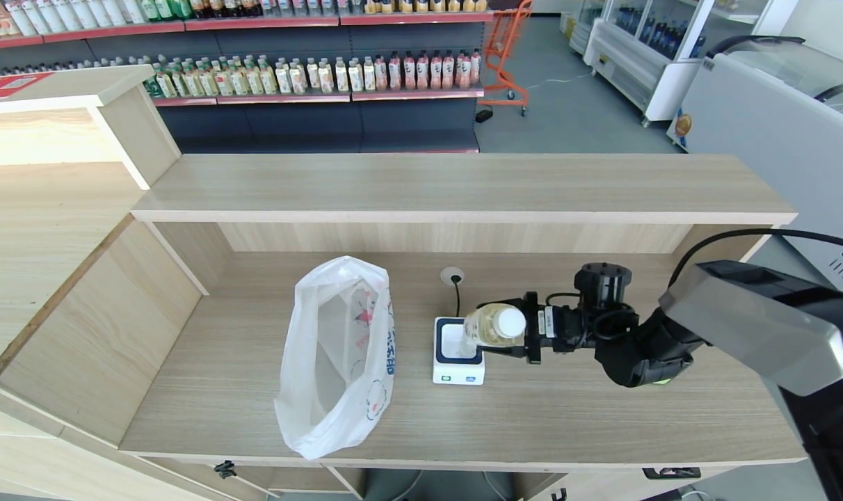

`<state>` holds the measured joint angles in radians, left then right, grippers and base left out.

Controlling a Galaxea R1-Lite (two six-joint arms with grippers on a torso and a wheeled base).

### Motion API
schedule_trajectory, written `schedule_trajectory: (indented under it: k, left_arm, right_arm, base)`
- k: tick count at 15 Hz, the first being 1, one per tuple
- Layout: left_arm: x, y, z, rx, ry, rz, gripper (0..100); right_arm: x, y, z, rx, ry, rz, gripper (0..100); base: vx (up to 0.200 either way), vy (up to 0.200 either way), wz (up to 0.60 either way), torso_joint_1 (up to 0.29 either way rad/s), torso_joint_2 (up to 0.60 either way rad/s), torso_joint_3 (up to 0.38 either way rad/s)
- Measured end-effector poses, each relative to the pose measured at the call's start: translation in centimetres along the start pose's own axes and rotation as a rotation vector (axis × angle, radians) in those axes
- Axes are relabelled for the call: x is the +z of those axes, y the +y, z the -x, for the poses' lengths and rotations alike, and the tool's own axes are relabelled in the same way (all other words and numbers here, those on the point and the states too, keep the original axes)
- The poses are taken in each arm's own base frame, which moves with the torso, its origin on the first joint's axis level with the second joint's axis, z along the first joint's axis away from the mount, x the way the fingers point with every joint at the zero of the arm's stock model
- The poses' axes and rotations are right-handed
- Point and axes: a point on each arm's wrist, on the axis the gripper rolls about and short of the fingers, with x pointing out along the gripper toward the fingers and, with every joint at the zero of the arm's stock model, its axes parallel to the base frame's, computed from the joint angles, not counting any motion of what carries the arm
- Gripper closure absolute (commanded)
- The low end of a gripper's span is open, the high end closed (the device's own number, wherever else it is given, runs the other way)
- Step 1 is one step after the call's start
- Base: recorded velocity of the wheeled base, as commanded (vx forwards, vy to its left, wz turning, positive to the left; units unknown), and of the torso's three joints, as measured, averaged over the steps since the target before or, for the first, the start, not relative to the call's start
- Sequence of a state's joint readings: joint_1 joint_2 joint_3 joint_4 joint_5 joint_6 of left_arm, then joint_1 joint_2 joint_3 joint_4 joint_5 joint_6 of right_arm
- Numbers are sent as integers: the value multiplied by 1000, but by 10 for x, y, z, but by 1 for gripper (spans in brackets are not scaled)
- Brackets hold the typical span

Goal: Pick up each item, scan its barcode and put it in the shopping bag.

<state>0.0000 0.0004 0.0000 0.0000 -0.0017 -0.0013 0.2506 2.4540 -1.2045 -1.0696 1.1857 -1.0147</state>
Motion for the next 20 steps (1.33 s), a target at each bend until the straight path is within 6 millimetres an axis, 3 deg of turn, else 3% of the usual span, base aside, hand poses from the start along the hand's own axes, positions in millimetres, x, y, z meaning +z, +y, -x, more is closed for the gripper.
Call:
schedule_trajectory:
  k: [15,18,20]
  left_arm:
    - [0,0,0,-1,0,0,0]
    - [0,0,0,0,0,0,0]
    - [0,0,0,0,0,0,0]
  right_arm:
    - [-35,9,-35,54,-106,100,100]
    - [-33,3,-28,47,-96,61,100]
    - [-21,-17,-14,20,-80,-24,100]
  base:
    - [0,0,0,0,0,0]
    - [0,0,0,0,0,0]
    - [0,0,0,0,0,0]
